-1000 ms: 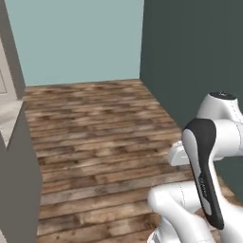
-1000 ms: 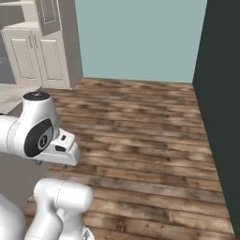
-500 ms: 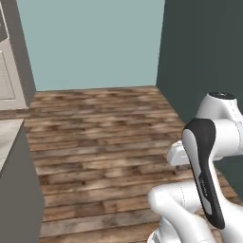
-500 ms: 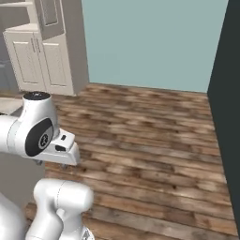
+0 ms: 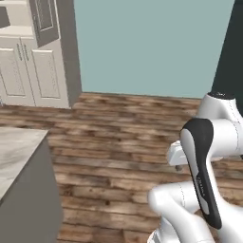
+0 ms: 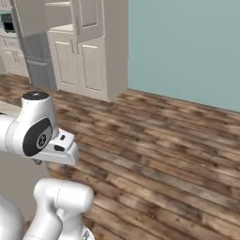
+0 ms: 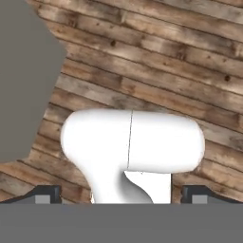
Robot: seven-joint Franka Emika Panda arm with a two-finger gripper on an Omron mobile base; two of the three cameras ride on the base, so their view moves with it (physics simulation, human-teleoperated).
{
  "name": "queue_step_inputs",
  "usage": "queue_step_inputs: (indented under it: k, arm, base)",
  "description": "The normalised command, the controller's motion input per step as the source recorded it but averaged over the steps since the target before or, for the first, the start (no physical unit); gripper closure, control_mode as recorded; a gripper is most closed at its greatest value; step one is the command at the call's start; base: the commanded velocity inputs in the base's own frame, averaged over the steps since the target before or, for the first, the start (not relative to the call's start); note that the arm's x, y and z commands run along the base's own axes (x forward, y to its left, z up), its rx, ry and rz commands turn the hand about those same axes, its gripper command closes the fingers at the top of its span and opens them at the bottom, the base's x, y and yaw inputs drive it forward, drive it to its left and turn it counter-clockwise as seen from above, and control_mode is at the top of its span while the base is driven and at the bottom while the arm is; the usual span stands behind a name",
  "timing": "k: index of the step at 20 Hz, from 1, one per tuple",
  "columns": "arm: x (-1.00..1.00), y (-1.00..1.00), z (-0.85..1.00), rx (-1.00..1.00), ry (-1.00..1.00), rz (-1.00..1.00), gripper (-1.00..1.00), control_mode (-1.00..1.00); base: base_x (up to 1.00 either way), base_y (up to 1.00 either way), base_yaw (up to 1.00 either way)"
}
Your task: Pick up the bowls from the cabinet and place each bowl in front of a stool on the dining counter.
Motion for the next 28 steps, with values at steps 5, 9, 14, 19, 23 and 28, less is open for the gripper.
queue_step_inputs:
  k: [5,9,14,19,23,28]
  arm:
    - [0.0,0.0,0.0,0.0,0.0,0.0,-1.0,1.0]
    - [0.0,0.0,0.0,0.0,0.0,0.0,-1.0,1.0]
    - [0.0,0.0,0.0,0.0,0.0,0.0,-1.0,1.0]
    - [0.0,0.0,0.0,0.0,0.0,0.0,-1.0,1.0]
    - [0.0,0.0,0.0,0.0,0.0,0.0,-1.0,1.0]
    - [0.0,0.0,0.0,0.0,0.0,0.0,-1.0,1.0]
  base:
    - [1.0,-0.47,0.48]
    - [1.0,-0.68,0.44]
    - [1.0,-0.54,0.46]
    - [0.97,-0.54,0.48]
    - [0.98,-0.48,0.54]
    - [0.94,-0.5,0.53]
